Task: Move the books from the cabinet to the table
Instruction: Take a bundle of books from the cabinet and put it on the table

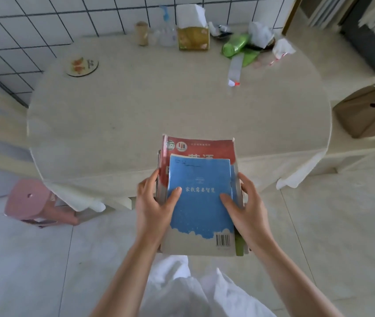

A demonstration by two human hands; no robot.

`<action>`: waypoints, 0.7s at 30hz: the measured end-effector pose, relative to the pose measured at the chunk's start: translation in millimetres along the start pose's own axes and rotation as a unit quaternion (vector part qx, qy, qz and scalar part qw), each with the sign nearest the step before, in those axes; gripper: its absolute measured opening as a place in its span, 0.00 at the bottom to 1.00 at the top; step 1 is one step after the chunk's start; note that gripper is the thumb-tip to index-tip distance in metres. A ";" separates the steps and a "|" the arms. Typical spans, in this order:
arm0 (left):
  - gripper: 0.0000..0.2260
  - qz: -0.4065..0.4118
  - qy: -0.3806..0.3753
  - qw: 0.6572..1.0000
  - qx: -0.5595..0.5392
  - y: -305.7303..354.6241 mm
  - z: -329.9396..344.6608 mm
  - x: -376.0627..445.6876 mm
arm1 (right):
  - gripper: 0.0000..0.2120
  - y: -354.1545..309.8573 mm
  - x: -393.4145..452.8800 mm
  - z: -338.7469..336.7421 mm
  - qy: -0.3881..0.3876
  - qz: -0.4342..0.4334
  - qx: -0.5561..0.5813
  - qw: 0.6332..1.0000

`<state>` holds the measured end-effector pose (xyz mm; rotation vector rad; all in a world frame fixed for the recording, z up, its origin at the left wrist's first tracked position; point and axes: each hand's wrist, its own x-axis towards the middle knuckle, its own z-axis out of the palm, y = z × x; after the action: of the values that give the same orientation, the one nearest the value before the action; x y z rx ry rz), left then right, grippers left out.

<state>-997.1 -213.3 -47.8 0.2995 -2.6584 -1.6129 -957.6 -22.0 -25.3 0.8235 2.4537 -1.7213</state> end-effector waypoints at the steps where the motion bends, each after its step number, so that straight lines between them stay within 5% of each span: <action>1: 0.27 0.003 0.001 1.000 -0.002 1.5 0.0 5.8 | 0.26 -3.6 4.2 1.3 -0.001 0.004 0.011 1.000; 7: 0.27 0.013 0.022 1.000 -0.007 2.6 -13.7 80.6 | 0.40 -42.9 71.9 37.0 -0.037 0.089 0.060 0.994; 11: 0.27 0.011 0.023 1.000 -0.014 3.0 -13.5 125.8 | 0.41 -68.6 118.3 47.8 -0.078 0.123 0.067 0.987; 17: 0.28 -0.017 0.003 0.999 -0.039 4.4 -3.9 188.9 | 0.24 -91.8 188.9 62.0 -0.136 0.126 0.055 0.981; 21: 0.39 -0.113 -0.028 0.989 -0.095 10.3 5.6 230.8 | 0.18 -106.4 238.7 65.1 -0.170 0.109 0.036 0.979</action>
<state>-1225.9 -243.6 -60.7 0.5762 -2.5619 -1.9486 -1226.6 -10.3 -34.7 0.7023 2.0143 -1.7131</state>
